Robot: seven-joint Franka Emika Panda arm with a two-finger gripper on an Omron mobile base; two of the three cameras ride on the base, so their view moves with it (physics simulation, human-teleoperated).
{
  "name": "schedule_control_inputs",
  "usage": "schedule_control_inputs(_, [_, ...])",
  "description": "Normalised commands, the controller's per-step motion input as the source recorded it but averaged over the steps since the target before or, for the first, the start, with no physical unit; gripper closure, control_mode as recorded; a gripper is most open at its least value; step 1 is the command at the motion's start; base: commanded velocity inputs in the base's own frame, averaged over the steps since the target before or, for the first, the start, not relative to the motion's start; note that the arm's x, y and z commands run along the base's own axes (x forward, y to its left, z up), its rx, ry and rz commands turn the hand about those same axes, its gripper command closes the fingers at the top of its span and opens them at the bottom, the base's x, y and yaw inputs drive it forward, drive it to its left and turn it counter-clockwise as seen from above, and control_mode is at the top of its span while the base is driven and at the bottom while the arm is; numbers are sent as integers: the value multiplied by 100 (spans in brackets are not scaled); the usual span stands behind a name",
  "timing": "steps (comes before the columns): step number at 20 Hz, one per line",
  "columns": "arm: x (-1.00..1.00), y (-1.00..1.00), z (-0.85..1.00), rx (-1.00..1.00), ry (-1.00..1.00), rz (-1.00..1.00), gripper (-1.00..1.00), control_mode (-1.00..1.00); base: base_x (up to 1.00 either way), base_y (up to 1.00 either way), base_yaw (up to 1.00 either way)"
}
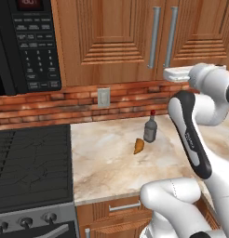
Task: Pick the pan from the cabinet and place it on the stove. Then turn on the stove burner for the pan.
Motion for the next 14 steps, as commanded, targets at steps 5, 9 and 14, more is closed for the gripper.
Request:
schedule_control_inputs(5, [8, 0, 35, 1, -16, 0, -100, -100, 0, 0, 0])
schedule_control_inputs(9, [5, 0, 1, 2, -9, 0, -100, -100, 0, 0, 0])
schedule_control_inputs(14, [13, 0, 0, 0, -1, 0, -100, -100, 0, 0, 0])
